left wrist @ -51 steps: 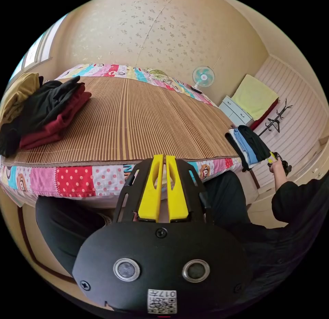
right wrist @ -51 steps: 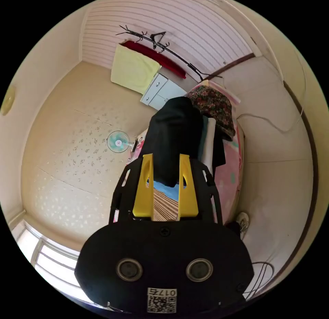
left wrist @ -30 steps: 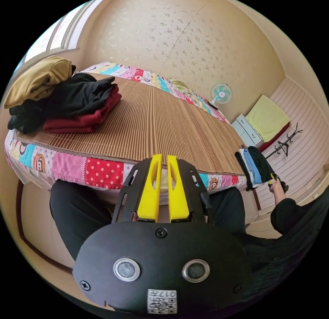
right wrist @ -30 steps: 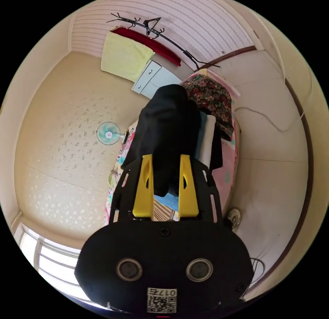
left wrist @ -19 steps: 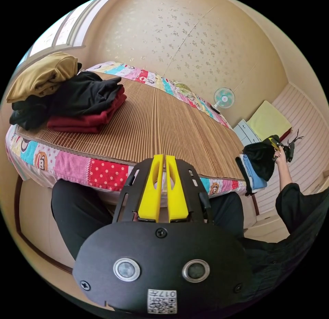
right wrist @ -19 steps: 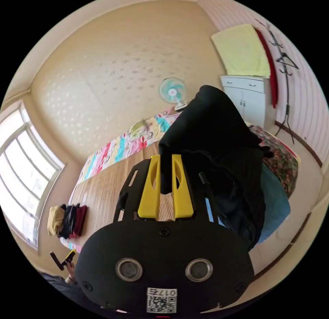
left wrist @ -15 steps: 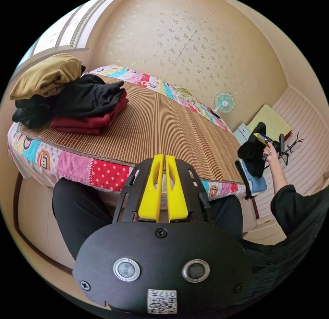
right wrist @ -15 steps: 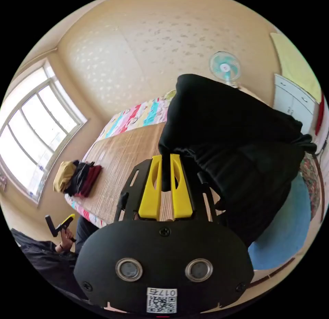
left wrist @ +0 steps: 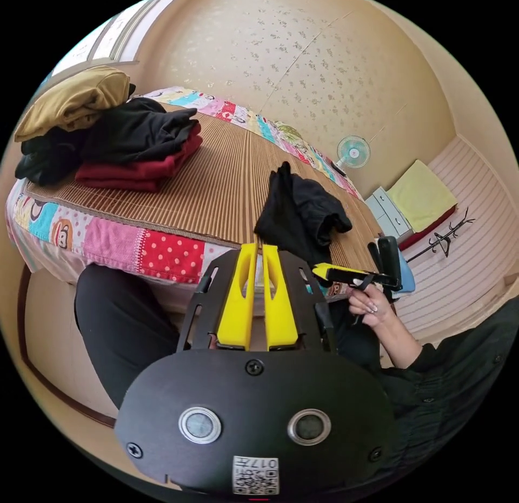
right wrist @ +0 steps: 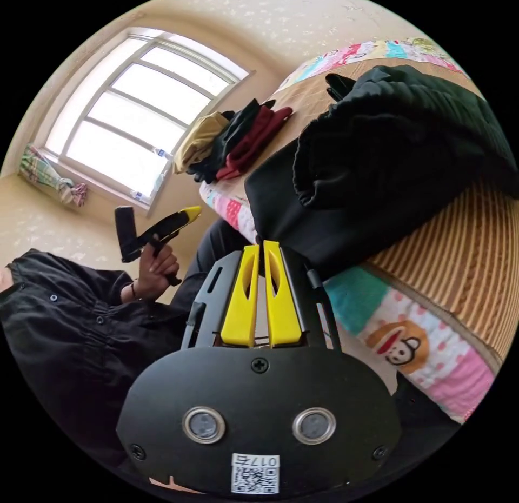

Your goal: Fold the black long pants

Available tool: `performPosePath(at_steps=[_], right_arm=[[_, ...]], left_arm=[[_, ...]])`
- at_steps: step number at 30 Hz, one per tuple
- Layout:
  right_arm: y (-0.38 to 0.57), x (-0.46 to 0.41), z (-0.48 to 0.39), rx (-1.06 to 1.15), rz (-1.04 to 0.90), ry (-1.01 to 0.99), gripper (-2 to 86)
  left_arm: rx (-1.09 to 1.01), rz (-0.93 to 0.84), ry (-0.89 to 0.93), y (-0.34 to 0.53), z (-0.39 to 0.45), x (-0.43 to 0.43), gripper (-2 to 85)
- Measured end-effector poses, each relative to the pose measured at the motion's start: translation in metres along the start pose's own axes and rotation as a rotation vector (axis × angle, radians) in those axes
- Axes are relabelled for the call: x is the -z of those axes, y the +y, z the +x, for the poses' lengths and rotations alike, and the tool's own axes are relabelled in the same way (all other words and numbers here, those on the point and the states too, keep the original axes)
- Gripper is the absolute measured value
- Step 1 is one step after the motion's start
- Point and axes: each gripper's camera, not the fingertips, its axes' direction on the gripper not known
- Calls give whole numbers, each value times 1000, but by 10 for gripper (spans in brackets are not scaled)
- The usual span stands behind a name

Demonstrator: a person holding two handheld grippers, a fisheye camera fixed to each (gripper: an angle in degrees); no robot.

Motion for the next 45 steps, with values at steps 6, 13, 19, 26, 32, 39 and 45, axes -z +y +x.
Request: performPosePath(at_steps=[6, 13, 19, 26, 32, 39, 45], right_arm=[[43, 1, -12, 71, -240, 148, 37], [71, 207, 109, -296, 353, 79, 88], [60, 256, 182, -458, 539, 104, 176], [48, 230, 206, -484, 477, -1, 100], [88, 281, 140, -193, 717, -293, 37], [78, 346, -14, 227, 639, -29, 19], [37, 350, -55, 269, 698, 112, 19]], left_arm=[[-44, -25, 245, -36, 30, -26, 50], [-165, -74, 247, -50, 57, -19, 61], [-133, -216, 297, -49, 48, -30, 75], [-137, -311, 289, -69, 64, -48, 139], [-67, -349, 241, -104, 74, -63, 93], [-376, -227, 658, -218, 78, 52, 43], [-330, 59, 721, -325, 39, 150, 37]])
